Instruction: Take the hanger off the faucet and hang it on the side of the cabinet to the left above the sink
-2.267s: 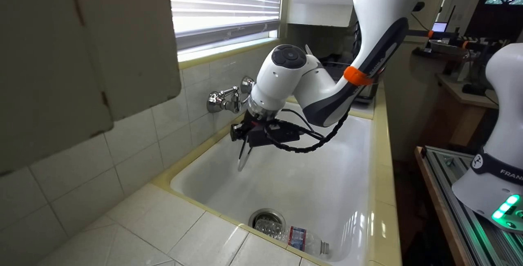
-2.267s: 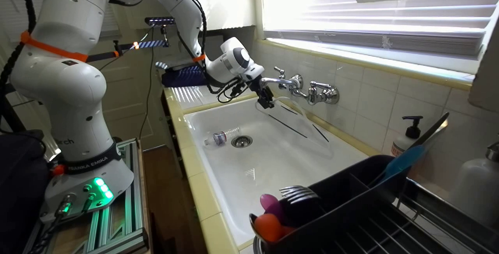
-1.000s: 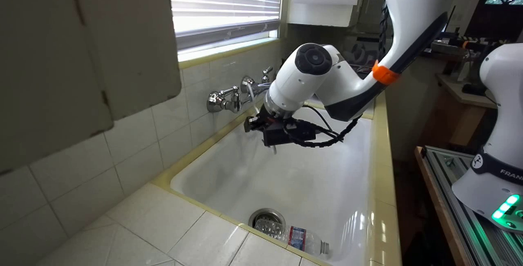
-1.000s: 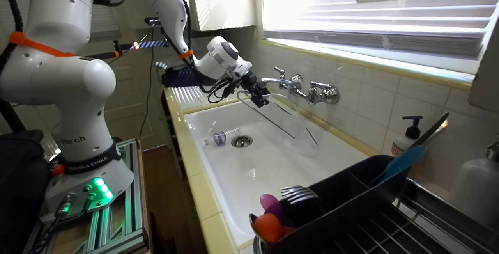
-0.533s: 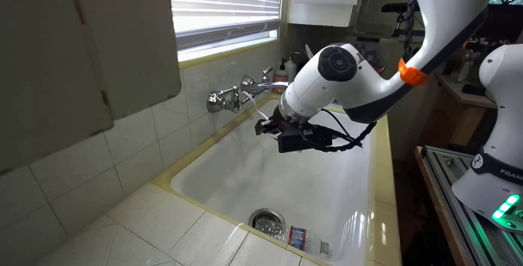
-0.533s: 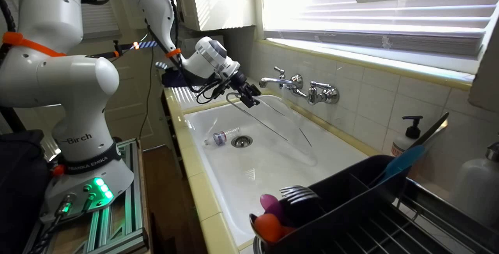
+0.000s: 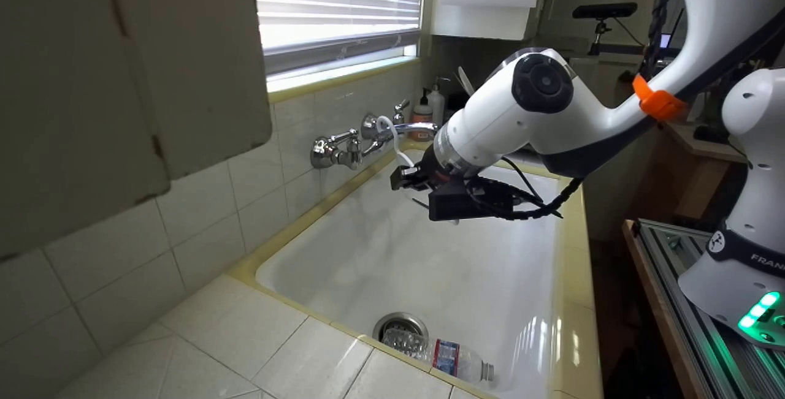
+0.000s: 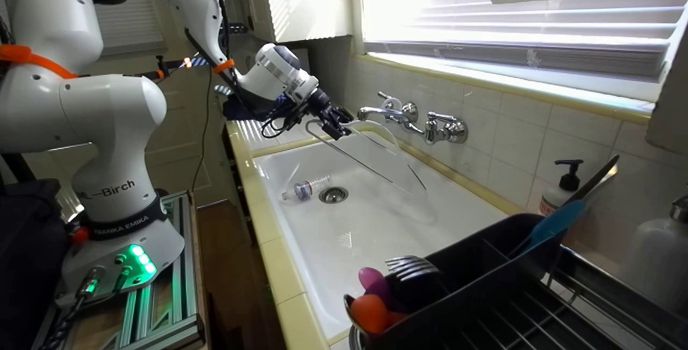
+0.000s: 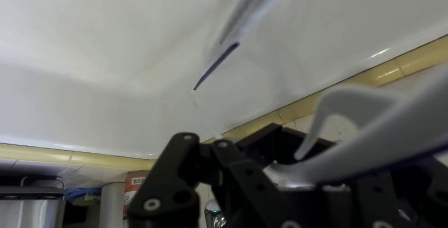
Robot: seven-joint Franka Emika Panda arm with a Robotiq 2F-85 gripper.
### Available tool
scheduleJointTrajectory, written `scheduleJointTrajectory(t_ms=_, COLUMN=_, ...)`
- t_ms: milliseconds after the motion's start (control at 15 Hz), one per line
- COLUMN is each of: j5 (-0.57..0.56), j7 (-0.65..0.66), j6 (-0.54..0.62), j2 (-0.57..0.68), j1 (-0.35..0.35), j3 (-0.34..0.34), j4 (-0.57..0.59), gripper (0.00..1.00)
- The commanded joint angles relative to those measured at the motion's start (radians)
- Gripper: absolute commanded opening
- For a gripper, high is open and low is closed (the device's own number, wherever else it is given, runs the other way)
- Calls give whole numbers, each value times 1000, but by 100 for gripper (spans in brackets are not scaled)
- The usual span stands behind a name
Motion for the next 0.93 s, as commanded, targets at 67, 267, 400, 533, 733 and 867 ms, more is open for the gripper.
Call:
scheduleJointTrajectory(t_ms=67, j5=0, j7=11, j6=21, j2=-17, j1=121, j3=-80, j4=-68, gripper=0)
scheduleJointTrajectory(t_ms=267, j5=12, j7=-9, j6=31, j2=-23, j1=169, j3=-99, j4=-89, gripper=0)
scheduleJointTrajectory(t_ms=400, j5=14, j7=-17, j6=37, j2=-21, j1=199, j3=-112, j4=-96, gripper=0)
scheduleJointTrajectory(t_ms=533, j5=18, j7=-26, j6=39, j2=-16, j1=223, j3=-122, j4=-94, gripper=0)
scheduleJointTrajectory(t_ms=733, j5=23, j7=-61, j6=41, j2=-23, j1=257, j3=-134, j4=-92, gripper=0)
scheduleJointTrajectory(t_ms=867, j5=30, j7=-91, j6=34, j2=-30, j1=273, j3=-140, j4=-90, gripper=0)
